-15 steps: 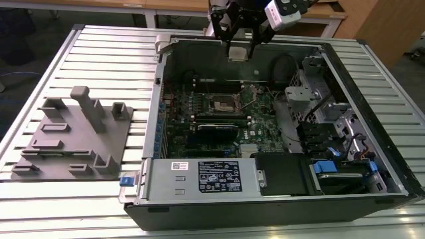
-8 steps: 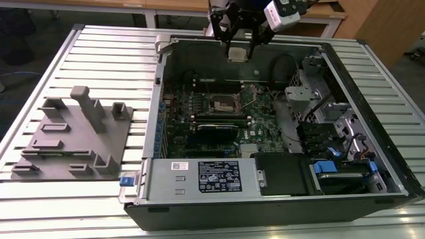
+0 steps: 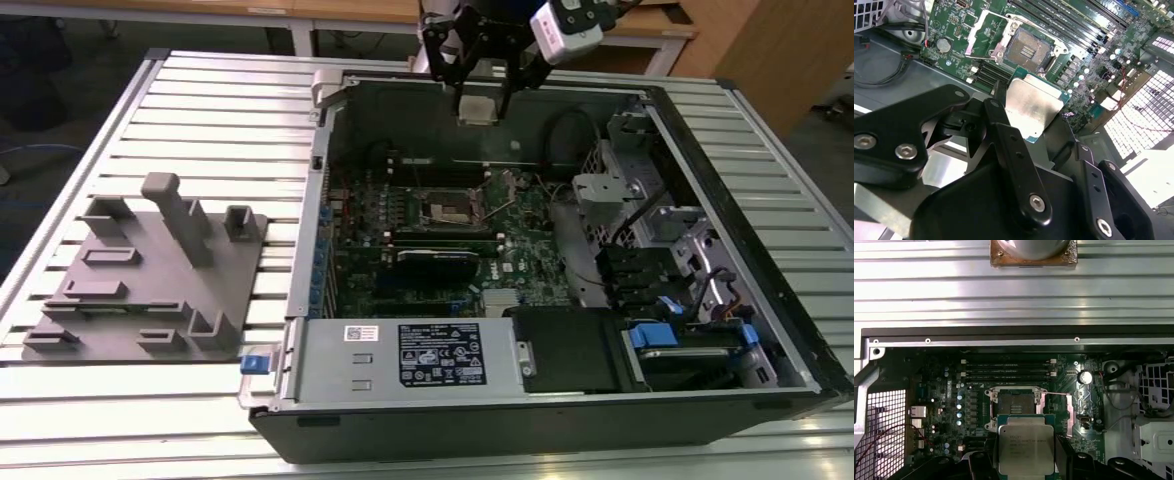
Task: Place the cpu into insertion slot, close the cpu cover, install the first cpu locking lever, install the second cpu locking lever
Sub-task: 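Place the cpu into insertion slot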
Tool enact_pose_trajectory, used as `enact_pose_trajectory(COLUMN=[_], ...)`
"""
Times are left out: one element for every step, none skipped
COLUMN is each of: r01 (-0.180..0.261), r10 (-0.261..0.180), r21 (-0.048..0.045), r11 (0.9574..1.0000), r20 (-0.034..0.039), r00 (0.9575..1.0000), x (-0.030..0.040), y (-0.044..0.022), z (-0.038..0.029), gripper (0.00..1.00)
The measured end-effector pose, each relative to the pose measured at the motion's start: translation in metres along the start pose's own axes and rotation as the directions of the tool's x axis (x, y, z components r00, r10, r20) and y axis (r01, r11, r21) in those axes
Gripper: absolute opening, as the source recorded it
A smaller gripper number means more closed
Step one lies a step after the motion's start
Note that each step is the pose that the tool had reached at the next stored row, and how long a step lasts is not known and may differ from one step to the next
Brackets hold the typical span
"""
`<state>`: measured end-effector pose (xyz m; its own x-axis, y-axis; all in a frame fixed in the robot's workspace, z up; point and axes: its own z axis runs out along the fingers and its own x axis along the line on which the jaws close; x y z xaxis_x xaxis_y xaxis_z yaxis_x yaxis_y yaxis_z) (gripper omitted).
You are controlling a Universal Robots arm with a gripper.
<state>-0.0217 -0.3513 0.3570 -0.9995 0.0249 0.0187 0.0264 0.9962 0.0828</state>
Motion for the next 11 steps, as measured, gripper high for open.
enact_pose_trajectory(r01=[0.000, 0.000, 0.000, 0.000, 0.000, 0.000, 0.000, 0.000, 0.000, 0.000, 0.000], r10=[0.000, 0.000, 0.000, 0.000, 0.000, 0.000, 0.000, 0.000, 0.000, 0.000, 0.000], r21=[0.0000, 0.0002, 0.0002, 0.0003, 0.0003, 0.0003, 0.0003, 0.0004, 0.0003, 0.0003, 0.0003], r11=[1.0000, 1.0000, 1.0000, 1.0000, 1.0000, 1.0000, 1.0000, 1.0000, 1.0000, 1.0000, 1.0000], r20=[0.0000, 0.0000, -0.0001, -0.0002, -0.0001, -0.0001, -0.0001, 0.0000, 0.0000, 0.0001, 0.0003], r00=[1.0000, 1.0000, 1.0000, 1.0000, 1.0000, 1.0000, 1.0000, 1.0000, 1.0000, 1.0000, 1.0000], x=[0.0000, 0.0000, 0.0000, 0.0000, -0.0001, -0.0001, -0.0001, -0.0001, -0.0002, -0.0002, -0.0002], y=[-0.0001, -0.0002, -0.0002, -0.0003, -0.0004, -0.0005, -0.0006, -0.0007, -0.0008, -0.0008, -0.0009], z=[0.0006, 0.0014, 0.0022, 0.0030, 0.0040, 0.0052, 0.0064, 0.0076, 0.0087, 0.0097, 0.0110], gripper=[0.54, 0.54, 0.54, 0.54, 0.54, 0.54, 0.54, 0.54, 0.54, 0.54, 0.54])
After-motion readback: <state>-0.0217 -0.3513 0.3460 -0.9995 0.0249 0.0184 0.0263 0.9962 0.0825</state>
